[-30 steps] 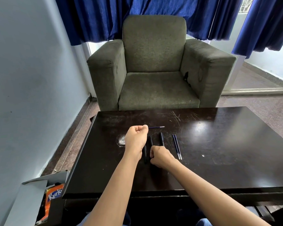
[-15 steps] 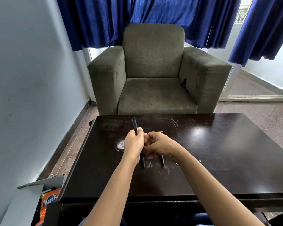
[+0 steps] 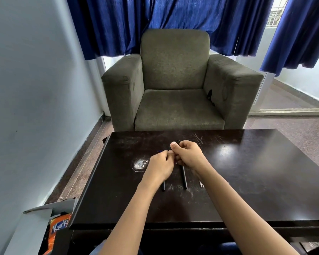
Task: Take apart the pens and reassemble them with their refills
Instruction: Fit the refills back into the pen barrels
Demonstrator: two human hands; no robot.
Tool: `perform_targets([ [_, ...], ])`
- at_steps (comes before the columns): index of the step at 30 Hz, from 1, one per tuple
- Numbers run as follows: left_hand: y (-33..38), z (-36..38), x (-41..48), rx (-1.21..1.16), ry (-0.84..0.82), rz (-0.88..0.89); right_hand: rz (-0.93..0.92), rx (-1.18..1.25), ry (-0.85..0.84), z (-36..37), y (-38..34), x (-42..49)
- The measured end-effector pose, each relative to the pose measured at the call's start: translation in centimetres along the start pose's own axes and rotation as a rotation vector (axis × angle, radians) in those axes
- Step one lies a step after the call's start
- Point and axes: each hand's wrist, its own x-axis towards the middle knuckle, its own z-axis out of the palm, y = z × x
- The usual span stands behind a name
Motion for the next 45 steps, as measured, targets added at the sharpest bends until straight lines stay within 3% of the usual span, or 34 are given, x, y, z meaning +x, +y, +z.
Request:
perform_targets([
  [8, 0.1, -0.6, -0.3, -0.011, 0.097, 0.061, 0.011, 0.122, -0.034, -0.2, -0.5, -0.1],
  [27, -0.3, -0.6, -0.9, 0.021, 0.063, 0.087, 0.077, 0.286, -0.127, -0.4, -1.4, -0.9],
  [35, -1.7, -0.6, -0.1, 0.016, 0.046, -0.01, 0.111, 0.389, 0.085, -1.8, -0.4, 1.2],
  [37, -2.0, -0.7, 0.2, -0.044, 0.084, -0.054, 0.08, 0.15, 0.101, -1.9, 0.5, 1.8],
  [41, -1.9, -0.8, 0.7, -0.137, 0.141, -0.102, 0.007, -0.636, 0.071, -0.4, 3.1, 1.5],
  [45, -1.7, -0.5, 0.6, -0.129, 0.144, -0.075, -0.007, -0.969, -0.066, 1.8, 4.9, 0.1],
])
